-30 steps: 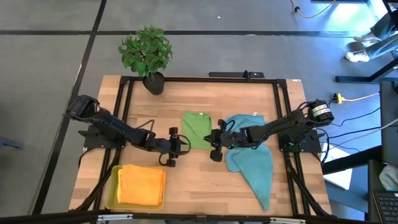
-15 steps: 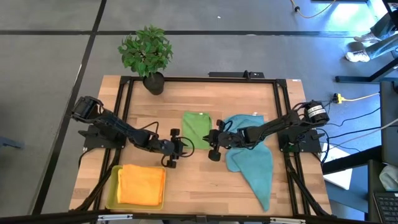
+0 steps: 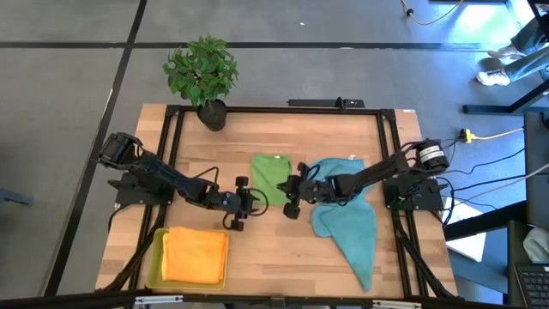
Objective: Fold microfiber towels
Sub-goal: Fold the green microfiber cloth
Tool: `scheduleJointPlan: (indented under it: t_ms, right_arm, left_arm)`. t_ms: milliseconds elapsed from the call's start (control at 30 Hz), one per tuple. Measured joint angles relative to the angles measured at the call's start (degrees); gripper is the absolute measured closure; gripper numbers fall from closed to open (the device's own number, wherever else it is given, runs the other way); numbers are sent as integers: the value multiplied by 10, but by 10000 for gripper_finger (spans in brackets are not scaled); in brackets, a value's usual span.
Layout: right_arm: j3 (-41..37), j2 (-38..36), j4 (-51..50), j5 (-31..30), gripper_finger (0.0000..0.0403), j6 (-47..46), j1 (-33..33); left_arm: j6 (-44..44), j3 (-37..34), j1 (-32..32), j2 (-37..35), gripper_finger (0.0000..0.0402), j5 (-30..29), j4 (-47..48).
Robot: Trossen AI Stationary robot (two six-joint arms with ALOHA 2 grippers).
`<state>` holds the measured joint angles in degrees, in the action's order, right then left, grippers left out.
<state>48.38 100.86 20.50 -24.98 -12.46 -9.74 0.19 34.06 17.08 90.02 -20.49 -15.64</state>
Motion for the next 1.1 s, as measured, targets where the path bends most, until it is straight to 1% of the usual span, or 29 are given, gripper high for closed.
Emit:
scheduleJointPlan:
  t_ms: [67,100,133,167,267,333,400,567,667,800,900,1000,1100]
  right_arm:
    - [0,14,18,-68,366,-23,5]
    - [0,22,25,-91,366,-27,11]
    - [0,29,25,-95,366,-31,19]
    - [0,37,24,-85,366,-38,29]
    - [0,57,23,0,366,-68,58]
    - [0,68,23,26,366,-79,72]
    - [0,77,24,20,366,-81,81]
    - [0,86,26,-22,366,-81,100]
    - [0,87,24,-23,366,-80,113]
    - [0,87,22,-23,366,-78,130]
    - [0,87,19,-7,366,-67,141]
    - [0,87,5,-1,366,-68,146]
    - [0,87,-25,-16,366,-68,145]
  left_arm:
    - [-7,0,-4,0,254,0,0]
    - [-13,0,-6,0,254,0,0]
    - [-14,0,-9,0,254,0,2]
    - [-16,0,-11,0,254,0,6]
    - [-27,0,-16,0,254,0,18]
    - [-33,0,-21,0,254,1,19]
    - [-46,0,-28,0,254,0,18]
    - [-72,0,-39,0,254,1,12]
    - [-76,0,-42,4,254,3,13]
    - [-78,0,-48,29,254,7,2]
    - [-77,0,-57,56,254,20,-1]
    - [-77,1,-67,70,254,33,-4]
    - [-78,2,-73,70,254,43,-4]
